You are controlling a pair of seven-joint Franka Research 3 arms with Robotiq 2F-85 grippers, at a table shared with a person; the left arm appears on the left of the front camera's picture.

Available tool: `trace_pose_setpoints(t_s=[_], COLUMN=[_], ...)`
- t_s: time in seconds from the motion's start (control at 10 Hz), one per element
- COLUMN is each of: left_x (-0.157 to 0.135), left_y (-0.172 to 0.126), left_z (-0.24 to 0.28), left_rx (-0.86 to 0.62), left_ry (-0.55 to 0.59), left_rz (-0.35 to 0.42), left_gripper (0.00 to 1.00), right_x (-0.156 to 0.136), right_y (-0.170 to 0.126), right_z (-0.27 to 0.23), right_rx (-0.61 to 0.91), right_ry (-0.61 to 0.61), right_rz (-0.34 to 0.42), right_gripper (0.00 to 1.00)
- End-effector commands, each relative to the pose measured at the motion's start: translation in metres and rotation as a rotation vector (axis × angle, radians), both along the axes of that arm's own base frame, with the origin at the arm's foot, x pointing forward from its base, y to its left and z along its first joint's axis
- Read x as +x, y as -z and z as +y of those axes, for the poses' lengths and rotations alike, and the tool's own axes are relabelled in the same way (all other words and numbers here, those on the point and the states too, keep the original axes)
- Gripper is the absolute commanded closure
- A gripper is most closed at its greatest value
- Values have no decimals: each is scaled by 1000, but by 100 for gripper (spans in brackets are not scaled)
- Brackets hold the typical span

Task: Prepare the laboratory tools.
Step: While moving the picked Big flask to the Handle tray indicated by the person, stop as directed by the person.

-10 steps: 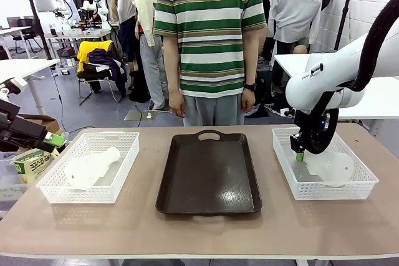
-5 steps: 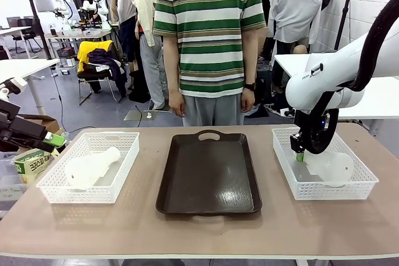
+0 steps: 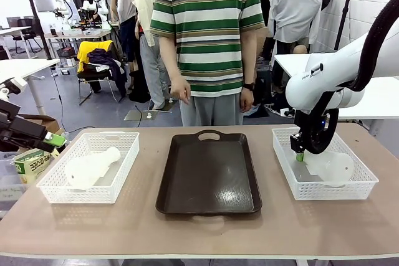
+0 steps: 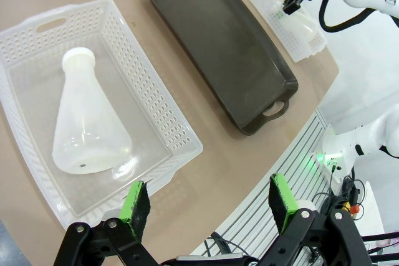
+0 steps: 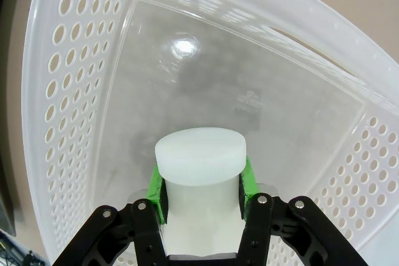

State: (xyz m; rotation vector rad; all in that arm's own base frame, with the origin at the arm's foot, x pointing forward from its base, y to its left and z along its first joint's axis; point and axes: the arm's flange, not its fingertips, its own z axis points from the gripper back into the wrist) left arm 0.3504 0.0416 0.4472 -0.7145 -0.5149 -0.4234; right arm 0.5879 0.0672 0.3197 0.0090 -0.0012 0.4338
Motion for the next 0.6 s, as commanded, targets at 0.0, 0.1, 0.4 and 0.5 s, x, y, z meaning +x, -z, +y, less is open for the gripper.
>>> trace_pose_setpoints(t_s=[0.0,0.1,0.4,0.5], left_x=[2,2,2,2], left_y=[1,1,1,1], left_z=[2,2,2,2], left_rx=[-14,-14,-14,-14], left_ry=[6,6,6,6], left_rz=[-15,-15,-15,-15], left_gripper=[0,0,0,0], right_x=[0,0,0,0], right_y=[1,1,1,1], right_z=[0,0,0,0], right_rx=[0,0,0,0], right_ry=[0,0,0,0], right_rz=[-1,-1,-1,-1], right_gripper=[100,100,100,100])
